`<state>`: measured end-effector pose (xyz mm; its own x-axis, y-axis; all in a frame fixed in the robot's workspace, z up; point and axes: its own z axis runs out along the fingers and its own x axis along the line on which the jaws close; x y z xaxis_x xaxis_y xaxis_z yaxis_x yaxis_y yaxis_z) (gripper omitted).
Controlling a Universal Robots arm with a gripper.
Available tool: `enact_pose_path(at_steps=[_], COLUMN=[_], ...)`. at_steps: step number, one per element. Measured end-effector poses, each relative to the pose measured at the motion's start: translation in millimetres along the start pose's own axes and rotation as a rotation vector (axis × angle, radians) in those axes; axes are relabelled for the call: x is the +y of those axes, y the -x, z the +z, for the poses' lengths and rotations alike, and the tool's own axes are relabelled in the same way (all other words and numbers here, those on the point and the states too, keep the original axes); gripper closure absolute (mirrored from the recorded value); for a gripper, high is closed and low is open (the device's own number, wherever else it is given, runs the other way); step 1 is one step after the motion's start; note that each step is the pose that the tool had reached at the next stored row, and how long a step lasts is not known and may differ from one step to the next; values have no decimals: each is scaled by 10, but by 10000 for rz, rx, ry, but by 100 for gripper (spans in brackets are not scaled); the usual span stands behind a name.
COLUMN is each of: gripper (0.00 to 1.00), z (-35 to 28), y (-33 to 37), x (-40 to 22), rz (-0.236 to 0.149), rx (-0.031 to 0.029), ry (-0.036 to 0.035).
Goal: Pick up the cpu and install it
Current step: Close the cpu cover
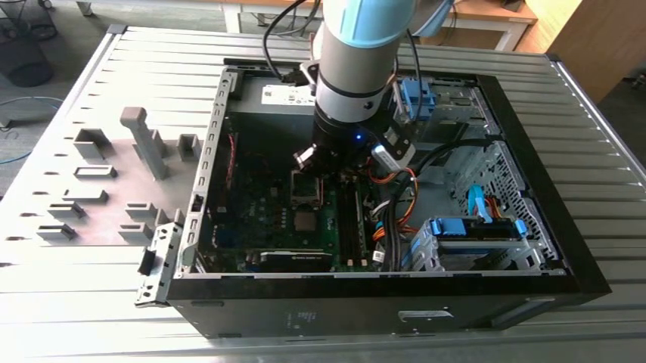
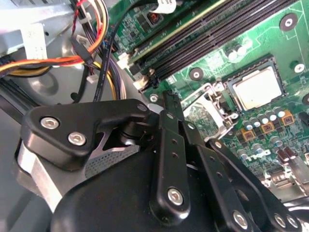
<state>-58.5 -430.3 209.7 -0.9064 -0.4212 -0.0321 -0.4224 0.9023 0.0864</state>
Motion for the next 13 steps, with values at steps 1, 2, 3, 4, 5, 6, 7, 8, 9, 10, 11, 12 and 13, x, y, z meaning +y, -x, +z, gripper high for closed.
enact_pose_path(at_steps=[1, 2, 3, 4, 5, 6, 7, 8, 9, 10, 11, 12, 13], gripper=[89, 89, 89, 89, 89, 89, 89, 89, 89, 89, 89, 89, 89], z=[0, 0, 0, 0, 0, 1, 0, 0, 0, 0, 0, 1, 3], y=[-5, -10, -15, -16, -16, -16, -16, -16, -16, -16, -16, -17, -19], x=[3, 4, 6, 7, 7, 7, 7, 7, 7, 7, 8, 8, 9], rz=[-1, -2, -2, -3, -4, -4, -4, -4, -5, -5, -5, -4, -5], rx=[-5, -10, -20, -37, -60, -88, -111, -137, -163, -183, -192, -197, -199], ry=[4, 7, 21, 49, 95, 150, 201, 253, 310, 354, 372, 380, 384])
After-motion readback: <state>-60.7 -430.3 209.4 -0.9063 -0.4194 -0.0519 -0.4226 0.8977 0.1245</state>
